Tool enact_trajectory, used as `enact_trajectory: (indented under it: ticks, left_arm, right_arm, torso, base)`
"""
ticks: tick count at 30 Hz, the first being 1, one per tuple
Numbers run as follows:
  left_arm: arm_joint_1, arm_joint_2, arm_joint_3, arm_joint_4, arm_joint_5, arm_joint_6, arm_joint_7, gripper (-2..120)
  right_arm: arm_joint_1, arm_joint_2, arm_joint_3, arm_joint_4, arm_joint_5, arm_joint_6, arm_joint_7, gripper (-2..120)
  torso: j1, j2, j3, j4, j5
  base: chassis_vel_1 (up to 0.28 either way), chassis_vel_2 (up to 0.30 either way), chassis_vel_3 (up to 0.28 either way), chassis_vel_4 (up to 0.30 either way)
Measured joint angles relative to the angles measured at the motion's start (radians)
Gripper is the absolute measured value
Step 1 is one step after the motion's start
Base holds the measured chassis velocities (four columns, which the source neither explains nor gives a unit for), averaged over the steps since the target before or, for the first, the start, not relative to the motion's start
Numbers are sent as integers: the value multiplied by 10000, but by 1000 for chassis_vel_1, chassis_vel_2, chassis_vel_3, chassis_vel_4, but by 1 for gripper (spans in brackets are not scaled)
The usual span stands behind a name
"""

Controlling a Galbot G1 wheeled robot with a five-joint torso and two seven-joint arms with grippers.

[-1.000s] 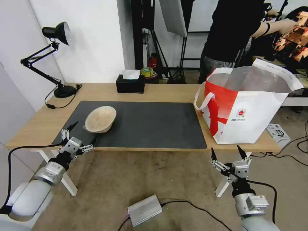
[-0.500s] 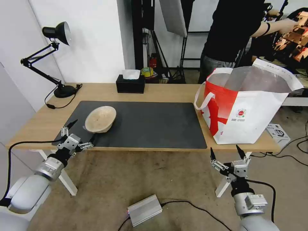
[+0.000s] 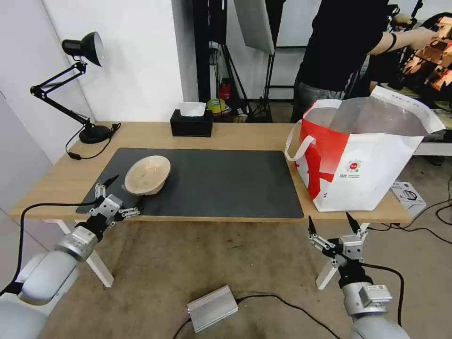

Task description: Pick up the trash from the table and place it into the takeout bag.

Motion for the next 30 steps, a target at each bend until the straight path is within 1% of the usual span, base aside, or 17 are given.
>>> enact_trajectory:
  ticks: [11,21,30]
  left_arm:
    - [-507,96,424,330,-33,1,18,100]
    - [-973,97,803,819,-34,3,44,100]
    - [-1323,132,1114,1052,-35,0,50,100]
  right_arm:
    - [48,75,31,-2,-1,-1,4,100]
    - [92,161,24,-50,-6,-12,4,100]
    - [114,211,14,-58,-17,-25,2,100]
  torso:
    - [0,0,0,0,0]
    - [0,0,1,1,0]
    - [0,0,1,0,0]
  base:
    - [0,0,0,0]
    - [0,0,0,0]
    - [0,0,0,0]
